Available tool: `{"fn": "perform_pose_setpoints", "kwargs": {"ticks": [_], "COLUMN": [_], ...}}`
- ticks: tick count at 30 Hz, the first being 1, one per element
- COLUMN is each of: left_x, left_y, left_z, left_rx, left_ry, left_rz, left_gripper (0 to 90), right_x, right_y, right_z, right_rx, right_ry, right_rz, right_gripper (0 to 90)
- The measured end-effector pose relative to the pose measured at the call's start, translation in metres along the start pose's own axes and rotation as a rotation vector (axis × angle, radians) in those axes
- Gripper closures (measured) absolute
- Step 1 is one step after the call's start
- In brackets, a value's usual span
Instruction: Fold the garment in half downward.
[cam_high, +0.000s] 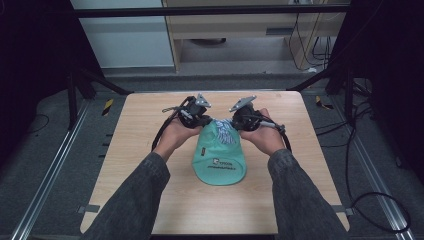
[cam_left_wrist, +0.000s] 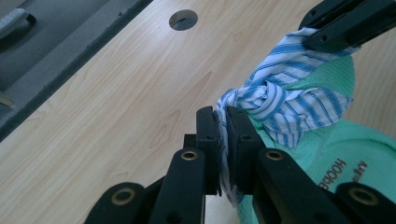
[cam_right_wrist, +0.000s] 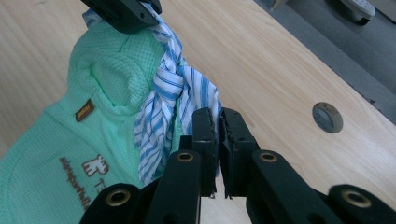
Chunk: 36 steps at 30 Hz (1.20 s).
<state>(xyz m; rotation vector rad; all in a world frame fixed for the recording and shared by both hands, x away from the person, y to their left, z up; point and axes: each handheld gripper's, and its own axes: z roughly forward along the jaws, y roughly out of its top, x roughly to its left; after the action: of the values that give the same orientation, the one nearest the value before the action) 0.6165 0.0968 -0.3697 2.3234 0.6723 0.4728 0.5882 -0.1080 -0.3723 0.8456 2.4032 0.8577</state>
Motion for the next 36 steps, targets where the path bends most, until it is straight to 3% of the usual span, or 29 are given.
{"fn": "perform_pose_setpoints", "kwargs": {"ticks": [5, 18, 23, 29, 36], "left_x": [0.005, -0.027, -0.024, -0.018, -0.033], "left_y": [0.002, -0.015, -0.014, -0.005, -0.018], "left_z": [0.004, -0.002, 0.003, 0.006, 0.001], "left_rx": [-0.005, -0.029, -0.028, -0.045, -0.041], "left_ry": [-0.002, 0.017, 0.012, 0.005, 0.01], "left_rz": [-0.008, 0.101, 0.097, 0.09, 0.124], "left_gripper": [84.6, 84.4, 84.5, 84.5, 84.3], "right_x": [-0.01, 0.01, 0.015, 0.009, 0.019], "right_y": [0.004, -0.026, -0.033, -0.029, -0.038], "right_z": [0.005, -0.004, -0.005, -0.01, -0.011], "right_rx": [-0.012, -0.035, -0.039, -0.054, -0.052], "right_ry": [-0.014, 0.005, 0.005, -0.02, -0.006], "right_rz": [0.018, -0.021, -0.034, -0.017, -0.05], "right_gripper": [85.3, 85.3, 85.3, 85.3, 85.3]}}
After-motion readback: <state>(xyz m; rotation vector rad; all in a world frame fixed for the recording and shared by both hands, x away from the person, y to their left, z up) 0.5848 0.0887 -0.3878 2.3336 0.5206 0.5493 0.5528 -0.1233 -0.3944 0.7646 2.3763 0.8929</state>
